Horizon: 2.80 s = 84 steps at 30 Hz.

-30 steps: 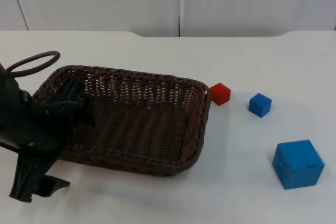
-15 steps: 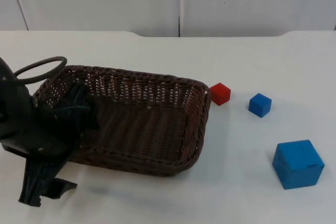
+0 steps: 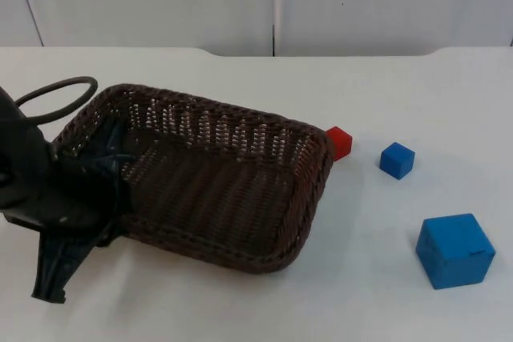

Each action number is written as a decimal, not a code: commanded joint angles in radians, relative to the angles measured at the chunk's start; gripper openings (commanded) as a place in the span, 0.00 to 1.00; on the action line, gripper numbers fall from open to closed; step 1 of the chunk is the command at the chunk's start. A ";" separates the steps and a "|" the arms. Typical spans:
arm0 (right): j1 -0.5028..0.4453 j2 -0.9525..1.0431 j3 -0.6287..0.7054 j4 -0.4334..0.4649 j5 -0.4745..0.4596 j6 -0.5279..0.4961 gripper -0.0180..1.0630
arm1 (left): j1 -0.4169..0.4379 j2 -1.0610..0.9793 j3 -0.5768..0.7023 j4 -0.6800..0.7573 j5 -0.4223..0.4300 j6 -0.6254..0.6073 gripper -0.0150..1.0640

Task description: Pick up the basket with the left hand and place the largest block into the basket with the right hand.

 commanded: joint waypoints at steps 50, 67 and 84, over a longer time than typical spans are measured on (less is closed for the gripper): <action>-0.004 -0.003 0.006 -0.001 -0.004 0.000 0.99 | 0.331 -0.121 -0.678 0.176 0.968 0.842 0.01; -0.004 -0.003 0.006 -0.001 -0.004 0.000 0.99 | 0.346 -0.125 -0.666 0.203 1.276 1.088 0.01; -0.004 -0.003 0.006 -0.001 -0.004 0.000 0.99 | 0.346 -0.255 -0.428 0.113 1.213 1.226 0.01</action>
